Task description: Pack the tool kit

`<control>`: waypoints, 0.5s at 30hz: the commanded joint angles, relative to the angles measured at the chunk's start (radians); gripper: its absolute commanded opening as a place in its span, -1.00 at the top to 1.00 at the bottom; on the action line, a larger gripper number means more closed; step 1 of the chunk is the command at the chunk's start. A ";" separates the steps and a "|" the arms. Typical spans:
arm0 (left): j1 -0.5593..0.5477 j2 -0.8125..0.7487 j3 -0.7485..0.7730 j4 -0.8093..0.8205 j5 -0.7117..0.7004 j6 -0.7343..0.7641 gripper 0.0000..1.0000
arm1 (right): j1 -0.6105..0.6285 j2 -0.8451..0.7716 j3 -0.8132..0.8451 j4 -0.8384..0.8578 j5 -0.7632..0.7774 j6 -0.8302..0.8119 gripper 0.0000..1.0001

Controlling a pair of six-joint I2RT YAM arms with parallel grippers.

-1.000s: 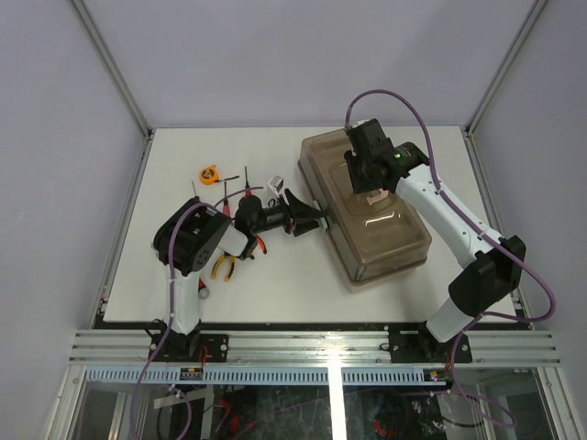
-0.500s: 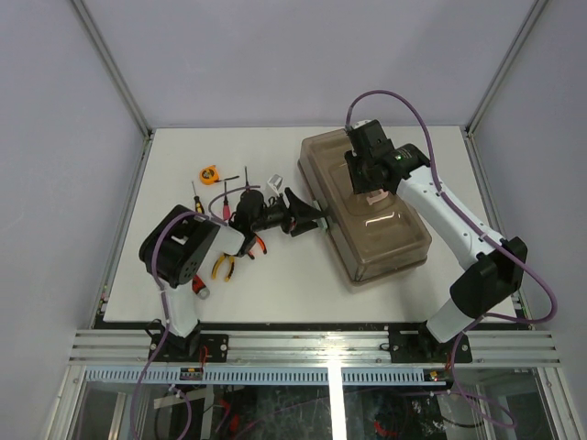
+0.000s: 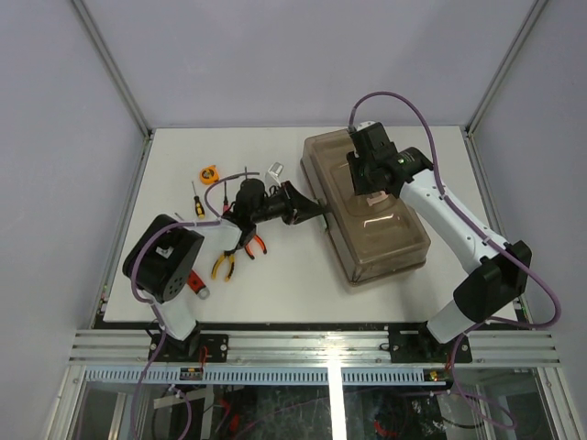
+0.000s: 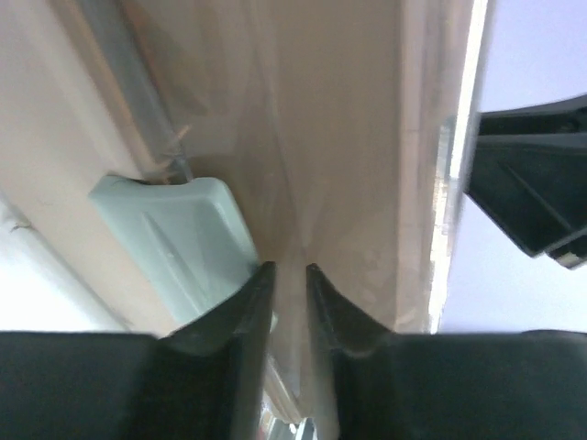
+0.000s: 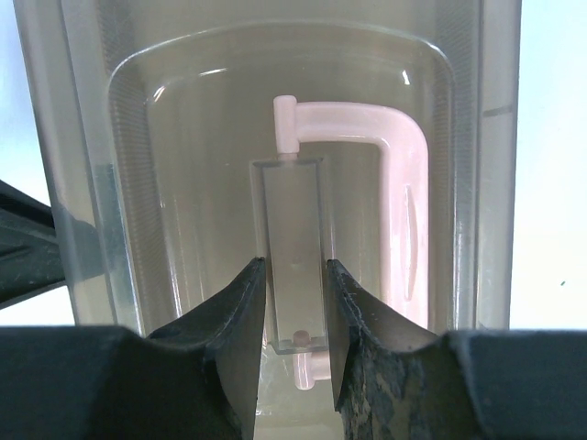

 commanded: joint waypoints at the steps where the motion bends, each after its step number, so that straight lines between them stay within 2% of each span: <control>1: -0.017 0.025 -0.027 -0.066 -0.037 0.061 0.19 | 0.044 0.035 -0.075 -0.197 -0.191 0.056 0.34; 2: -0.017 0.026 -0.037 -0.038 -0.034 0.049 -0.11 | 0.044 0.033 -0.078 -0.196 -0.191 0.057 0.34; 3: -0.018 0.029 -0.046 -0.014 -0.033 0.037 -0.32 | 0.043 0.031 -0.080 -0.198 -0.191 0.057 0.34; 6: -0.013 0.022 -0.068 0.033 -0.024 0.026 -0.65 | 0.043 0.025 -0.084 -0.203 -0.189 0.058 0.34; 15: 0.013 -0.058 -0.186 0.118 -0.004 -0.019 -0.74 | 0.044 0.017 -0.092 -0.213 -0.183 0.055 0.34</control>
